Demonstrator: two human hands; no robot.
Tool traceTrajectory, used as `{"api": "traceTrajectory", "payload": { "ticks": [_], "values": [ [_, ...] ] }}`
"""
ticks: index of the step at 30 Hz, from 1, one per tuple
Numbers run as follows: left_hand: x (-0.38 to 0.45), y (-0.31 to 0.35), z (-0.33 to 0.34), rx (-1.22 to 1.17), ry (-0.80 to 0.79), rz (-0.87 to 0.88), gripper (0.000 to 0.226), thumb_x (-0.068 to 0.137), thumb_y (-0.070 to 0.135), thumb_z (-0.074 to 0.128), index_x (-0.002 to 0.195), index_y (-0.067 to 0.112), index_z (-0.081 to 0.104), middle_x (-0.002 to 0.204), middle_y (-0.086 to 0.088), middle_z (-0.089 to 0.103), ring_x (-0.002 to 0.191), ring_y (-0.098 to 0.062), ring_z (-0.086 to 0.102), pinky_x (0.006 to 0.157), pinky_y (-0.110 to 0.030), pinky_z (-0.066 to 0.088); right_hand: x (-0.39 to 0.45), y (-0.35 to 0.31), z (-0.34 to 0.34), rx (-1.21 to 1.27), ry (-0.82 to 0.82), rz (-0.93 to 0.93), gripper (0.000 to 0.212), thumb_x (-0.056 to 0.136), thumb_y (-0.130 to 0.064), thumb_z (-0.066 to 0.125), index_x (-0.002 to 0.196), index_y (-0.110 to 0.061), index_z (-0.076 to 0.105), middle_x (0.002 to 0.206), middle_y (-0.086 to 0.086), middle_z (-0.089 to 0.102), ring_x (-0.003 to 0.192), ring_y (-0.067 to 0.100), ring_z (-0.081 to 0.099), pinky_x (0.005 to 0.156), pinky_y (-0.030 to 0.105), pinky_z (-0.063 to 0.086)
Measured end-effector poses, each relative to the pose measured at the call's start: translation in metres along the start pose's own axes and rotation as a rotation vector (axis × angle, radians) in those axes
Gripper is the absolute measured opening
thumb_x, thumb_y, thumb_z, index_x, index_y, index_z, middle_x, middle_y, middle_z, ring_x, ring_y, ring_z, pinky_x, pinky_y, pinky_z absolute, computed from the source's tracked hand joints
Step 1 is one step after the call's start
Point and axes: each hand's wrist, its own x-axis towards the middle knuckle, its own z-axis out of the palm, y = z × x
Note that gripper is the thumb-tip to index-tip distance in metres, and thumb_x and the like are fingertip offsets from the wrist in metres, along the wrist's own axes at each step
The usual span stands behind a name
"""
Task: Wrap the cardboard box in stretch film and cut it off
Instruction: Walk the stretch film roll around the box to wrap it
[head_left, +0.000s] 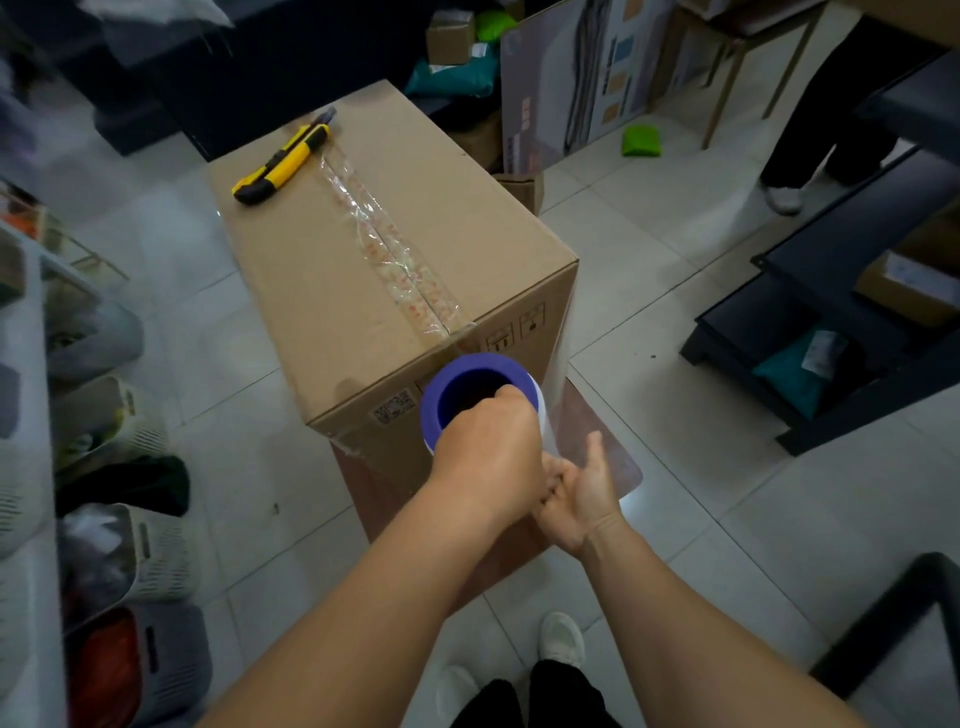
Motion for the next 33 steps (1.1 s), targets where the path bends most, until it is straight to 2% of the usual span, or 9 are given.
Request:
{"api": "traceTrajectory", "payload": {
  "ticks": [4, 10, 14, 17, 20, 23, 25, 28, 33],
  "values": [
    [-0.007, -0.005, 0.000, 0.001, -0.005, -0.013, 0.033, 0.088, 0.026, 0.064, 0.107, 0.007, 0.046, 0.101, -0.009, 0.064, 0.090, -0.028, 0.063, 0.063, -0.031, 0.040, -0.011, 0.005, 0.007, 0.024, 0.003, -0.005, 0.072, 0.097, -0.063, 0.011, 0.071, -0.008, 0.050, 0.039, 0.002, 0.052, 0.031, 0.010, 0.051, 0.049, 0.023, 0.037],
    [-0.019, -0.017, 0.000, 0.014, 0.006, 0.018, 0.035, 0.088, 0.031, 0.065, 0.107, 0.008, 0.047, 0.099, -0.007, 0.063, 0.087, -0.025, 0.062, 0.062, -0.029, 0.039, -0.024, 0.021, 0.013, 0.042, 0.048, -0.026, 0.072, 0.097, -0.063, 0.013, 0.071, -0.006, 0.050, 0.036, 0.002, 0.050, 0.029, 0.010, 0.049, 0.034, 0.017, 0.039],
    [-0.030, -0.030, 0.000, 0.027, -0.007, 0.060, 0.034, 0.088, 0.030, 0.065, 0.106, 0.008, 0.047, 0.098, -0.007, 0.064, 0.088, -0.026, 0.063, 0.063, -0.029, 0.040, -0.030, 0.041, 0.017, 0.054, 0.094, -0.053, 0.073, 0.095, -0.067, 0.015, 0.063, -0.010, 0.047, 0.038, 0.001, 0.042, 0.032, 0.010, 0.043, 0.044, 0.023, 0.036],
    [-0.039, -0.042, 0.000, 0.039, -0.012, 0.088, 0.033, 0.088, 0.030, 0.065, 0.106, 0.009, 0.047, 0.097, -0.007, 0.064, 0.086, -0.025, 0.063, 0.064, -0.030, 0.043, -0.029, 0.059, 0.018, 0.064, 0.145, -0.066, 0.068, 0.090, -0.074, 0.019, 0.059, -0.015, 0.035, 0.043, -0.001, 0.031, 0.036, 0.011, 0.032, 0.046, 0.024, 0.027],
    [-0.046, -0.056, 0.000, 0.050, -0.001, 0.117, 0.030, 0.088, 0.027, 0.064, 0.105, 0.009, 0.047, 0.097, -0.007, 0.064, 0.084, -0.024, 0.063, 0.063, -0.029, 0.042, -0.038, 0.071, 0.023, 0.080, 0.115, -0.072, 0.077, 0.093, -0.069, 0.017, 0.052, -0.009, 0.044, 0.039, 0.001, 0.039, 0.032, 0.012, 0.040, 0.047, 0.025, 0.031],
    [-0.052, -0.068, -0.001, 0.063, -0.022, 0.135, 0.033, 0.087, 0.029, 0.065, 0.105, 0.008, 0.046, 0.095, -0.007, 0.063, 0.080, -0.024, 0.061, 0.062, -0.030, 0.042, -0.054, 0.081, 0.037, 0.106, 0.059, -0.070, 0.079, 0.094, -0.067, 0.012, 0.066, -0.006, 0.051, 0.037, 0.003, 0.048, 0.030, 0.012, 0.048, 0.038, 0.024, 0.040],
    [-0.056, -0.076, -0.001, 0.073, -0.033, 0.141, 0.032, 0.087, 0.028, 0.065, 0.104, 0.008, 0.046, 0.095, -0.008, 0.063, 0.079, -0.025, 0.060, 0.062, -0.031, 0.043, -0.060, 0.088, 0.043, 0.145, 0.039, -0.067, 0.080, 0.095, -0.066, 0.012, 0.070, -0.003, 0.054, 0.036, 0.004, 0.051, 0.028, 0.013, 0.050, 0.032, 0.017, 0.039],
    [-0.061, -0.088, -0.001, 0.073, -0.028, 0.141, 0.029, 0.087, 0.026, 0.064, 0.101, 0.009, 0.045, 0.094, -0.007, 0.062, 0.078, -0.025, 0.060, 0.062, -0.032, 0.044, -0.067, 0.097, 0.052, 0.183, 0.040, -0.089, 0.087, 0.097, -0.064, 0.014, 0.048, -0.004, 0.055, 0.035, 0.005, 0.050, 0.026, 0.014, 0.049, 0.029, 0.015, 0.037],
    [-0.068, -0.104, -0.003, 0.062, 0.004, 0.141, 0.026, 0.089, 0.025, 0.062, 0.103, 0.009, 0.046, 0.081, -0.002, 0.053, 0.069, -0.020, 0.050, 0.060, -0.030, 0.040, -0.076, 0.112, 0.066, 0.202, 0.064, -0.108, 0.092, 0.098, -0.060, 0.016, 0.035, -0.005, 0.052, 0.035, 0.006, 0.050, 0.024, 0.014, 0.047, 0.027, 0.015, 0.035]
  ]
}}
